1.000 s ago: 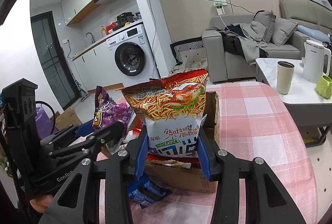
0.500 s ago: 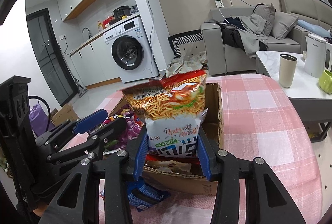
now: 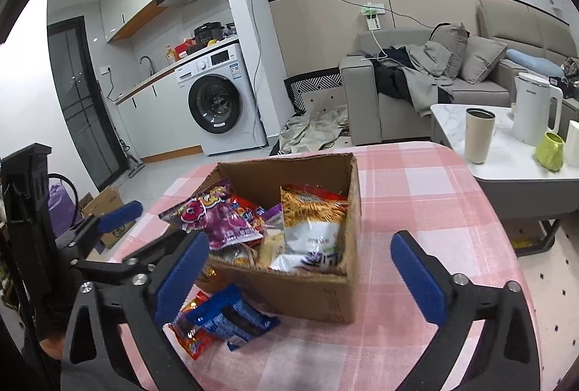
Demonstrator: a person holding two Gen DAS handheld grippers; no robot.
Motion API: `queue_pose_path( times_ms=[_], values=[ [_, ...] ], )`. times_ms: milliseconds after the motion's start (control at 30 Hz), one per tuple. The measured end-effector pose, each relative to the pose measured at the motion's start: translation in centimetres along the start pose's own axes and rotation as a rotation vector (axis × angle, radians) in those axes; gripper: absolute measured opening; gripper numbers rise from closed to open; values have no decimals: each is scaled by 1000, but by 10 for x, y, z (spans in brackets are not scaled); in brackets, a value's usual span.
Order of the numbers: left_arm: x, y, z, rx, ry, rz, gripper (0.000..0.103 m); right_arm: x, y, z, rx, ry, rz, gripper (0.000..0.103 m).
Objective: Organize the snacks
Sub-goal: 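Open both tools to drop the snacks into the box, then move both open tools toward the blue packet and red Oreo packet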
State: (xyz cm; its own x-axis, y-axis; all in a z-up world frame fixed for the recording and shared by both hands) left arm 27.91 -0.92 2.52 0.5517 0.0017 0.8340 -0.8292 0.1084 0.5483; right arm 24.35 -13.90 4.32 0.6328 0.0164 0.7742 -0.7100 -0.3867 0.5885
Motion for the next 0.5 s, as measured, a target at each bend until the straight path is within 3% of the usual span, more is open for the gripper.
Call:
queue_pose_path(
  times_ms=[167,500],
  values=[
    [-11,23,-7,-43,32,28,103,-13,10,-4,-12,30,-5,103],
    [-47,48,-25,10,43,9,103,-41,8,-3,17,15,-27,103]
  ],
)
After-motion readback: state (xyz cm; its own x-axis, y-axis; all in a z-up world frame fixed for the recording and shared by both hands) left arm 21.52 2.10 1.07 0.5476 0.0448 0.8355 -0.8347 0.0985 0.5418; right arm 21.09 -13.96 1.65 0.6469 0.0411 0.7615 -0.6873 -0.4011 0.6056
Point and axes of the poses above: each gripper's, at about its wrist camera, not at the fingertips, and y roughly against the way its jaws point, z to its right, x to its top, the point moved 5 cm from there along -y, roughly the way its jaws point, and after that the axes turned 3 degrees about -z, right-handed, at the moved point
